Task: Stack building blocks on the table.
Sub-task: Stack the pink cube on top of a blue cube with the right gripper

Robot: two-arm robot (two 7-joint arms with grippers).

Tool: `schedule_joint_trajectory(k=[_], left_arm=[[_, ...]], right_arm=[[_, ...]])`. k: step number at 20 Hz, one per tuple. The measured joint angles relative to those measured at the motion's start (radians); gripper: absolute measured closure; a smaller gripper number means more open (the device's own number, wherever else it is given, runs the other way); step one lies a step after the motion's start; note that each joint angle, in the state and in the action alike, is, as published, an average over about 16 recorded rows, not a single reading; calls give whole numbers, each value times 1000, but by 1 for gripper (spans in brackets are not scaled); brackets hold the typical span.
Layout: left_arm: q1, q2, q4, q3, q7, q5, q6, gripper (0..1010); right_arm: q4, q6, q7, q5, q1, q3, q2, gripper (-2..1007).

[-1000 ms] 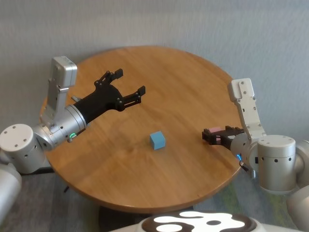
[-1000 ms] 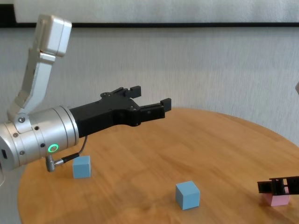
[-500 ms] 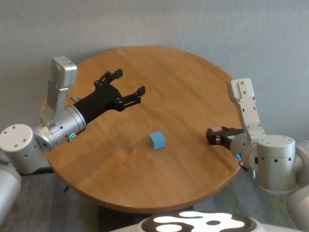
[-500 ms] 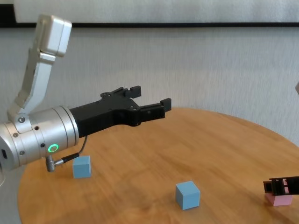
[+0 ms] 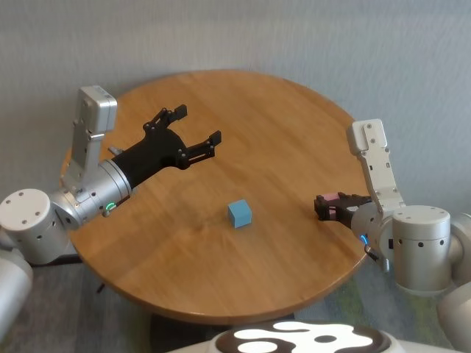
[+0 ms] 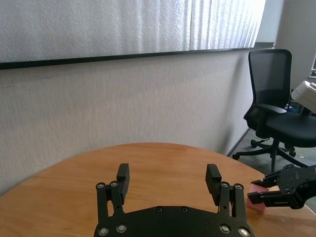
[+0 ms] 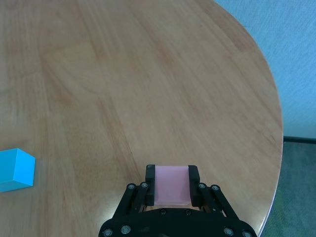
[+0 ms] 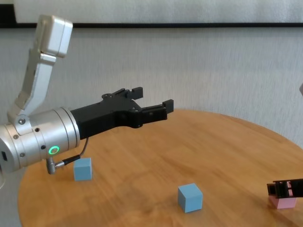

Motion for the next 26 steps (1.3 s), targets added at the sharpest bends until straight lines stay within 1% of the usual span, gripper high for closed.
schedule_joint_trajectory(k=[8,16,21,26], left_arm=[[0,0,0,0,0,0,0,8],[0,0,0,0,0,0,0,8],[0,0,0,0,0,0,0,9],[0,0,0,0,0,0,0,9]], right_arm=[[-3,-2,3,-1,-1,0,1,648],[-20,-15,25,-14,-2,-10,3,648],[-36,-28,53,-26,4,-24,3,648],[-48,-38,91,-39,19,-49,-2,648]])
